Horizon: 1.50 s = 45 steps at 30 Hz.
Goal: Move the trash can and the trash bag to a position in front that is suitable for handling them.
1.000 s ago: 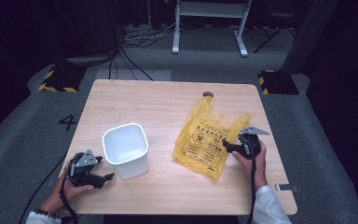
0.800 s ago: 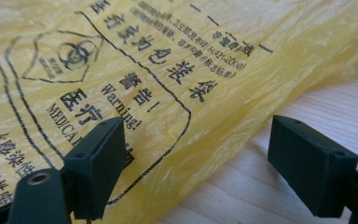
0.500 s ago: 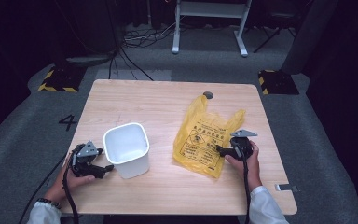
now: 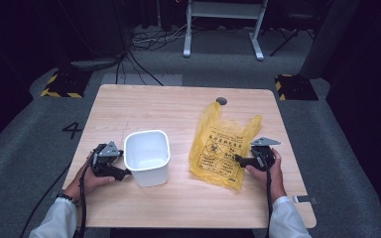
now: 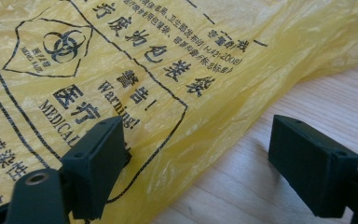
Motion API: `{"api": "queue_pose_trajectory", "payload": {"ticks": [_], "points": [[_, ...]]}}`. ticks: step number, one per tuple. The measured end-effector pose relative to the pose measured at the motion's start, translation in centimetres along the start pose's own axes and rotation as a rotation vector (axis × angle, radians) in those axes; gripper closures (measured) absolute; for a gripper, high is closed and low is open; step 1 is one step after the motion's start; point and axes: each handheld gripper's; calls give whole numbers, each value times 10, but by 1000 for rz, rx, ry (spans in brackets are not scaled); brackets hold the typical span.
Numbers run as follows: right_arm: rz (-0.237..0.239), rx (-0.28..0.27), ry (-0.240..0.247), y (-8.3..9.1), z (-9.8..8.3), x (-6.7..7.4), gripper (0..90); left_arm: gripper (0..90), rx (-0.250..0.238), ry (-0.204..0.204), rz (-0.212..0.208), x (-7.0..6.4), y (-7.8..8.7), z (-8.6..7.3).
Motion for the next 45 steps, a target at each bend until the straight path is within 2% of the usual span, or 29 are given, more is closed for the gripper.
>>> {"api": "queue_pose_trajectory", "payload": {"ticks": [10, 15, 17, 19, 24, 31, 32, 34, 37, 40, 41, 45], "points": [[-8, 2, -20, 7, -4, -10, 184, 150, -2, -53, -75, -24, -40, 30], [6, -34, -44, 16, -2, -16, 180, 150, -1, -74, -101, -37, -56, 42], [13, -43, -40, 19, 0, -15, 177, 149, -1, -82, -113, -42, -60, 44], [14, -37, -29, 18, 1, -12, 166, 149, -1, -86, -115, -45, -60, 44], [-8, 28, -38, 5, 0, -7, 159, 149, -1, -82, -112, -47, -51, 37], [-47, 23, -35, 2, 0, -5, 173, 149, 0, -80, -107, -56, -29, 21], [-41, 24, -31, 3, 1, -5, 224, 149, 1, -76, -105, -57, -26, 18], [-21, 15, -18, 6, 1, -4, 419, 149, 0, -73, -98, -61, -19, 13], [14, 3, 8, 8, 1, 0, 590, 149, 0, -63, -86, -67, -9, 6], [61, -5, 29, 9, 0, 2, 749, 149, -1, -44, -50, -69, 0, -1], [73, -9, 34, 9, 0, 2, 788, 149, -1, -28, -40, -69, 4, -4], [104, -15, 31, 8, 0, 0, 874, 150, -2, -9, -4, -70, 16, -13]]}}
Point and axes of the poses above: each handheld gripper's, and its own axes: y roughly backward along the jaws, z roughly out of its top, x roughly to its left, and after that the axes turned 8 degrees about -x, right-handed
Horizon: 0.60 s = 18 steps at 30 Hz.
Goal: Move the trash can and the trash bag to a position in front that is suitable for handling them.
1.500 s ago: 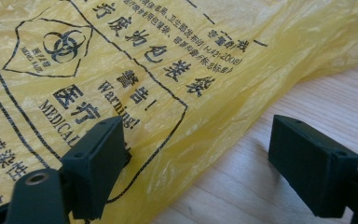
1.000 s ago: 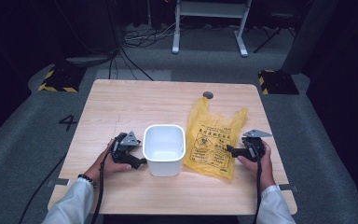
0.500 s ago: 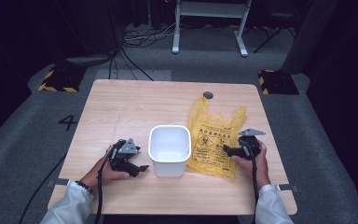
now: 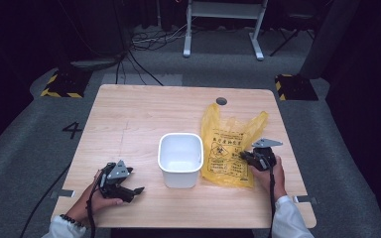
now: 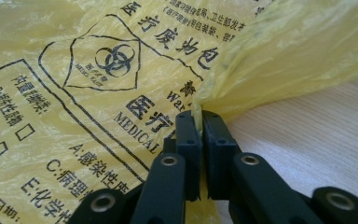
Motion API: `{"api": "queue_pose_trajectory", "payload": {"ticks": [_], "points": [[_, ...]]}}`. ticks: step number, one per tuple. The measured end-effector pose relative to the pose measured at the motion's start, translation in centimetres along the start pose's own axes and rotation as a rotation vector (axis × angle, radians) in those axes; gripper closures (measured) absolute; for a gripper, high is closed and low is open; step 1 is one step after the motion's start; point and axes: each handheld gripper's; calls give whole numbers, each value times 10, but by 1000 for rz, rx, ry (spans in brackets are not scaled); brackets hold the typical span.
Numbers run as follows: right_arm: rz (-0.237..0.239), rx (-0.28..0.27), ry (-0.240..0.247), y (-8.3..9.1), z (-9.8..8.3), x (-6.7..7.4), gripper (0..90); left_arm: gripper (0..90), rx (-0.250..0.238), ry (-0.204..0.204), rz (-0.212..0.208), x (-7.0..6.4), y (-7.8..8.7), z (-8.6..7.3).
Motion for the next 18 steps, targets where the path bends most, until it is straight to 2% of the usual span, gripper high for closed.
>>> {"api": "queue_pose_trajectory", "payload": {"ticks": [4, 14, 18], "points": [[15, -11, -27, -1, 0, -6, 889, 151, 1, 3, 2, 0, 4, -3], [-21, -37, -91, -1, -3, -20, 897, 150, 4, -17, -30, 7, 0, 0], [-48, -44, -103, -1, -3, -23, 897, 150, 1, -20, -26, 8, -1, 1]]}}
Point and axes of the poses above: each handheld gripper's, and its own axes: y roughly backward along the jaws, z roughly out of its top, x roughly to its left, and after that the axes turned 8 degrees about -x, right-handed
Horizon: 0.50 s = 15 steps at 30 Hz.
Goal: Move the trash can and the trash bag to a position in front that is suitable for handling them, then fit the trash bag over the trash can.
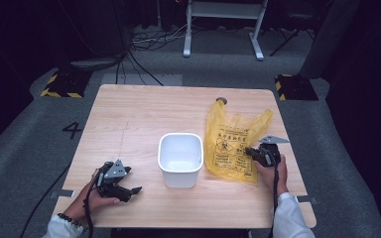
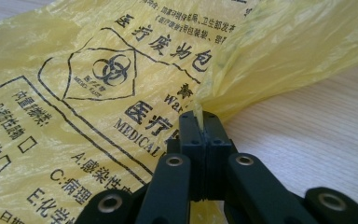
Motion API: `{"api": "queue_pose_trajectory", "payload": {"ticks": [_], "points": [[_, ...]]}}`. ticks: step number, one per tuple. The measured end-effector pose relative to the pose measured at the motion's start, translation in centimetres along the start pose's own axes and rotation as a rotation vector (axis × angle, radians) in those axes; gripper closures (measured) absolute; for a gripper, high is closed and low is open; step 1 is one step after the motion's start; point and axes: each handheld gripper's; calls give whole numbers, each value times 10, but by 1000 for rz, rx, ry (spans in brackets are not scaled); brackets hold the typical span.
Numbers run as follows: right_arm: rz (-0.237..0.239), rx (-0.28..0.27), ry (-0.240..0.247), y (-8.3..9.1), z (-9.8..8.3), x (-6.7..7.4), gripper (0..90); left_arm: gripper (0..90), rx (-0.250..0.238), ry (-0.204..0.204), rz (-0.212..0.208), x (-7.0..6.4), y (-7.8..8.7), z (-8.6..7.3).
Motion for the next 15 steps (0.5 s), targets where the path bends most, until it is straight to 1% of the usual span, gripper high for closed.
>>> {"api": "queue_pose_trajectory", "payload": {"ticks": [5, 7, 11, 13, 15], "points": [[-3, -17, -19, 1, 0, -2, 898, 150, 0, 0, 0, 0, 0, 0], [1, -32, -30, 2, 0, -3, 898, 150, -1, 1, 1, 0, 0, 0], [21, -88, -72, 9, 4, -7, 899, 150, -2, 0, -2, 0, 0, 0], [36, -125, -93, 13, 7, -9, 899, 150, -2, 0, -3, 0, 0, 0], [38, -151, -101, 17, 11, -9, 899, 150, -1, -2, -8, 1, -1, 0]]}}
Point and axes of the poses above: each handheld gripper's, and its own axes: y roughly backward along the jaws, z roughly out of its top, x roughly to its left, and after that the axes turned 8 degrees about -x, right-handed
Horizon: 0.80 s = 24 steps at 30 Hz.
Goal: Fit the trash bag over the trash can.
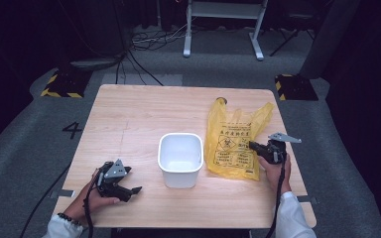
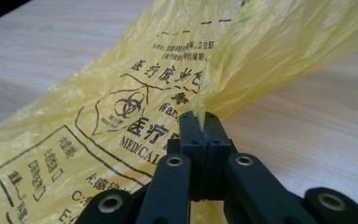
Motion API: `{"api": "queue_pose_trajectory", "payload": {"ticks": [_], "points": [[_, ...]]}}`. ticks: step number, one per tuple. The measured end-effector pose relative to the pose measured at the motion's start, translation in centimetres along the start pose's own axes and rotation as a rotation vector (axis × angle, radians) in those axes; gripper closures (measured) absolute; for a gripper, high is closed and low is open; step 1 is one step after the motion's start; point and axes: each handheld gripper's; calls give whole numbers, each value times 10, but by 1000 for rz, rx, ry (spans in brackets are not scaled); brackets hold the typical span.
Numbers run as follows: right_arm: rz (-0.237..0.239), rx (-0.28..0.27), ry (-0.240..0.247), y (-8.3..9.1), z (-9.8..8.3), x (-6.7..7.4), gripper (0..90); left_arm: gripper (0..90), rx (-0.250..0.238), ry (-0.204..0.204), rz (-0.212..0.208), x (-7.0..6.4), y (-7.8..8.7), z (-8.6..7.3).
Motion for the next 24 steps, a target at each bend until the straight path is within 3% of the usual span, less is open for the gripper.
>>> {"api": "queue_pose_trajectory", "payload": {"ticks": [6, 16, 24], "points": [[20, -50, 10, 5, 9, 6, 899, 149, 2, -1, -5, 0, -1, 0], [103, -210, 56, 22, 43, 29, 900, 149, 1, -6, -4, 0, -3, 3], [132, -306, 41, 27, 58, 39, 900, 149, 1, -9, -9, 1, -4, 3]]}}
Point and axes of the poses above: each handheld gripper's, and its own axes: y roughly backward along the jaws, z roughly out of its top, x roughly to its left, and after that the axes turned 8 degrees about -x, right-handed
